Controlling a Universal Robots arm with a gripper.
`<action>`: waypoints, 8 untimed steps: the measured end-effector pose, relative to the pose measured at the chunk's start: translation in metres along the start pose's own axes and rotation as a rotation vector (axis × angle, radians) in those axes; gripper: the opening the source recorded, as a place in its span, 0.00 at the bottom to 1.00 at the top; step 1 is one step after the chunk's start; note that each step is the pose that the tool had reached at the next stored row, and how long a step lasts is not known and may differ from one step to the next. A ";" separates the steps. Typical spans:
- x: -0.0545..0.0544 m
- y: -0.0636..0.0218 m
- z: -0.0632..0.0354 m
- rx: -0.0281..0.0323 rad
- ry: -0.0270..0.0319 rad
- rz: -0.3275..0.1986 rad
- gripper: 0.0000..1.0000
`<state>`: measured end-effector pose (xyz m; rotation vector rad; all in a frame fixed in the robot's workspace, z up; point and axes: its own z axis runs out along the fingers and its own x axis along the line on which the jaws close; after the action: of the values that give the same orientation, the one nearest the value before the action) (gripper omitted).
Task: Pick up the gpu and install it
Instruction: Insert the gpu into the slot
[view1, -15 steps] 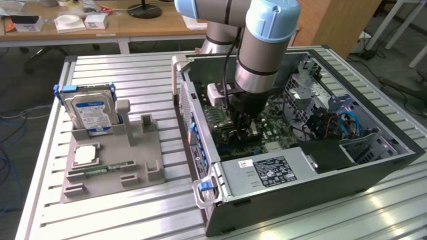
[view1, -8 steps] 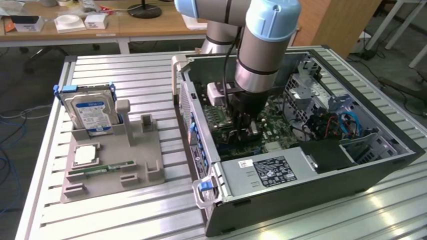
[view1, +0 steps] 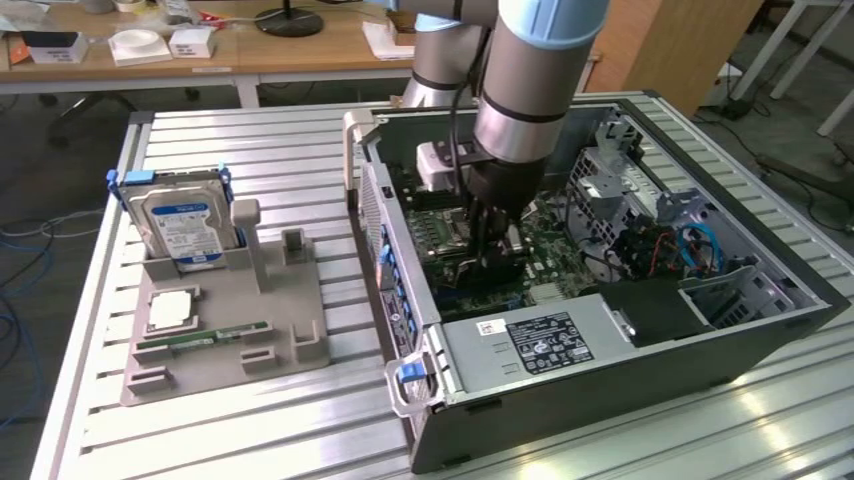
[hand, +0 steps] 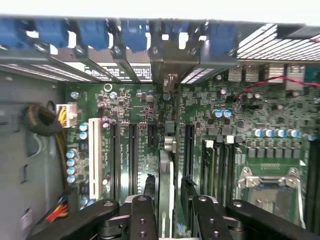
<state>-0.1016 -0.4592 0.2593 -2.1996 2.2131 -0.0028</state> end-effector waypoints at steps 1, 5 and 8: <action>0.000 0.0000 -0.0045 0.0006 -0.0001 0.000 0.34; 0.000 -0.0002 -0.0140 0.0023 -0.0002 0.000 0.33; 0.000 -0.0002 -0.0140 0.0022 -0.0002 0.000 0.20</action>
<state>-0.1016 -0.4592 0.2733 -2.1983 2.2120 -0.0051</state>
